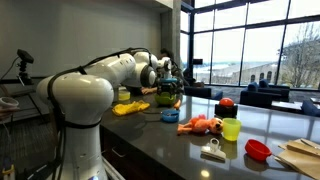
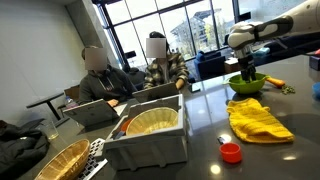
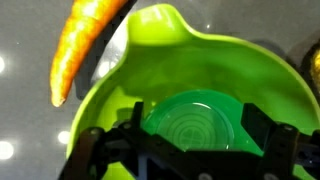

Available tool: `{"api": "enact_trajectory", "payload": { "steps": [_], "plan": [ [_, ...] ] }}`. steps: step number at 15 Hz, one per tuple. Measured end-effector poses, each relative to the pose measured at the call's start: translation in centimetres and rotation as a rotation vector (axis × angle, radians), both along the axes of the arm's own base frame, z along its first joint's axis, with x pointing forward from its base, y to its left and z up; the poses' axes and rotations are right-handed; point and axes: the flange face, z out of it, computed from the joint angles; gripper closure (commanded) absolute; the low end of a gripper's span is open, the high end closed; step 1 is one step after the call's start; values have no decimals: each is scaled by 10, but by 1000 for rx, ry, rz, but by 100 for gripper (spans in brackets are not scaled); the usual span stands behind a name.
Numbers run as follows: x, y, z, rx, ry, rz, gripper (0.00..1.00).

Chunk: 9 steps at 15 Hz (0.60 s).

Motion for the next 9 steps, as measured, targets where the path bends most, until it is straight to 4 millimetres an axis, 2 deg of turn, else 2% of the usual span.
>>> {"api": "enact_trajectory", "payload": {
  "steps": [9],
  "plan": [
    [1,-8,-6,-30,10,-24,0]
  ]
}}
